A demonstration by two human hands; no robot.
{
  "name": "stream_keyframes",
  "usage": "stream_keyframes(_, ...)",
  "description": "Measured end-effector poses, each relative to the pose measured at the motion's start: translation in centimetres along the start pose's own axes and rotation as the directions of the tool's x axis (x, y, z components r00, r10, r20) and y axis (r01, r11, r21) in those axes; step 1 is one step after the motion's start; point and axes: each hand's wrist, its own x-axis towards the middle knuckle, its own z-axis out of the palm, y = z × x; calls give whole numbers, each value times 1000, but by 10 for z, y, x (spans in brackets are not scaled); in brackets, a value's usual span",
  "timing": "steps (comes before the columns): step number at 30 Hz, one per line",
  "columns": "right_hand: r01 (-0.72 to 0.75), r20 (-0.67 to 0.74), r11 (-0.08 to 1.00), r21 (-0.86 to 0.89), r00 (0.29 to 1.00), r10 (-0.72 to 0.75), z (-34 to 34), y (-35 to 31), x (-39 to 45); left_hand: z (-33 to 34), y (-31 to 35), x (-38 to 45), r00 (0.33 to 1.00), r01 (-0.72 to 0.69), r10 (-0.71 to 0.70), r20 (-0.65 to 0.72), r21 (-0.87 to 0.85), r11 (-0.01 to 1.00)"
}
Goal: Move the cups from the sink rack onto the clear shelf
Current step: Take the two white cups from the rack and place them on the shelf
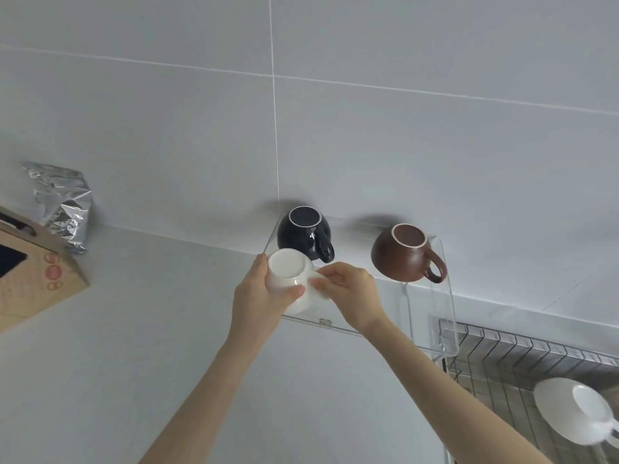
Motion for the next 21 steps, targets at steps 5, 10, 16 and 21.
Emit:
stream_keyframes(5, -10, 133, 999, -45, 991, 16, -16, -4, -8, 4, 11, -5, 1000, 14, -15, 6, 88, 996)
stream_keyframes(10, -6, 10, 1000, 25, 1000, 6, -77, 4, -38, 33, 52, -33, 977, -209, 214, -15, 158, 965)
stream_keyframes(16, -131, -215, 991, 37, 967, 136, -188, 66, -91, 134, 97, -87, 872, -456, 448, 198, -7, 890)
stream_keyframes(21, -263, -355, 965, 9, 901, 248, -251, 121, -126, 212, 102, -118, 805, -391, 392, 444, -99, 915)
